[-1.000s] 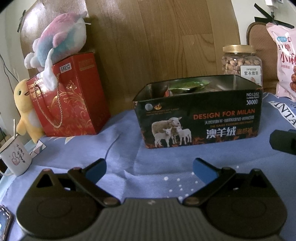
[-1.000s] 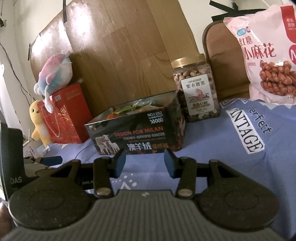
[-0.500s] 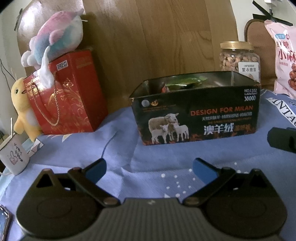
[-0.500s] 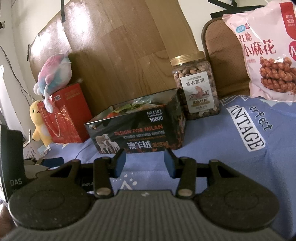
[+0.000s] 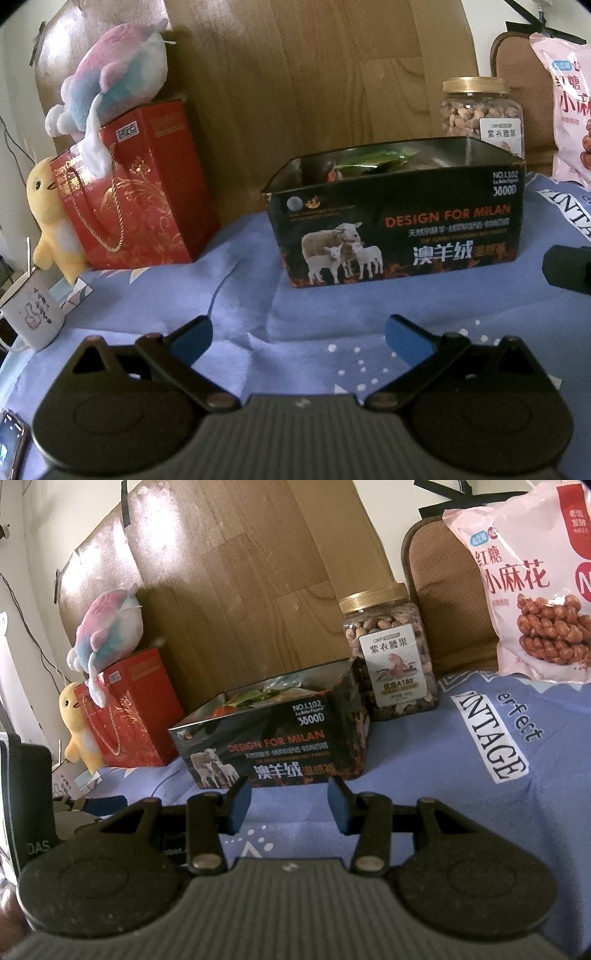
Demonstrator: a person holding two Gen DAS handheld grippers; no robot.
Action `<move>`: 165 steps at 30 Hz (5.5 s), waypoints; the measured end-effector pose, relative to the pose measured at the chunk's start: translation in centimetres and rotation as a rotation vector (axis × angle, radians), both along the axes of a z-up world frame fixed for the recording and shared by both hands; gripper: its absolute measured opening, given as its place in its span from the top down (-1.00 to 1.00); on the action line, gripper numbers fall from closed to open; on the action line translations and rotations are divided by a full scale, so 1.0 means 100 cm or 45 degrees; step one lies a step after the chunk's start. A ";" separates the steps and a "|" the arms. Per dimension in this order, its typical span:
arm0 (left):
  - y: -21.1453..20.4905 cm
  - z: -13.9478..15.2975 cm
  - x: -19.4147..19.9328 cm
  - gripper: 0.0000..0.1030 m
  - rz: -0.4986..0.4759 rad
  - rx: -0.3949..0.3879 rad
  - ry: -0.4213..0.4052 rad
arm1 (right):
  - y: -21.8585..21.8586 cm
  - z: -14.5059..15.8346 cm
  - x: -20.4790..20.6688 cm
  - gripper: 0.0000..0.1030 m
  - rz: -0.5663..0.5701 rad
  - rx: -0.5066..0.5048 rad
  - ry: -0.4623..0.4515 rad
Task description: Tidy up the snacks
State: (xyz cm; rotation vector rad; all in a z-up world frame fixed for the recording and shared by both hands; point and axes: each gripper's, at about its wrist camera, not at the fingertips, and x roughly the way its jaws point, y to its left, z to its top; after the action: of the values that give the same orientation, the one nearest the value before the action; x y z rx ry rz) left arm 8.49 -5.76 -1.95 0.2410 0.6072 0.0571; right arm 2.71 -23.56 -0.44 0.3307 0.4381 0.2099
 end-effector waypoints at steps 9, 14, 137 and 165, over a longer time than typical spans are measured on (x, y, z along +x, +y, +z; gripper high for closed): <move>0.000 -0.001 0.001 -1.00 0.019 0.021 -0.006 | 0.000 0.000 0.000 0.06 -0.002 0.004 -0.002; 0.001 -0.001 0.001 -1.00 0.031 0.033 -0.015 | -0.002 0.000 0.000 0.06 -0.005 0.011 0.001; -0.007 0.071 -0.160 -1.00 0.032 -0.094 -0.133 | 0.001 0.059 -0.143 0.08 -0.037 0.131 -0.090; -0.006 0.086 -0.188 -1.00 0.068 -0.071 -0.232 | 0.002 0.071 -0.170 0.08 -0.027 0.120 -0.156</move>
State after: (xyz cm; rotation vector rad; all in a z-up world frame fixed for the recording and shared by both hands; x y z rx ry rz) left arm -10.33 -6.35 6.60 0.1635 0.4329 0.1124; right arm -14.27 -23.34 6.61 0.4126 0.3038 0.2297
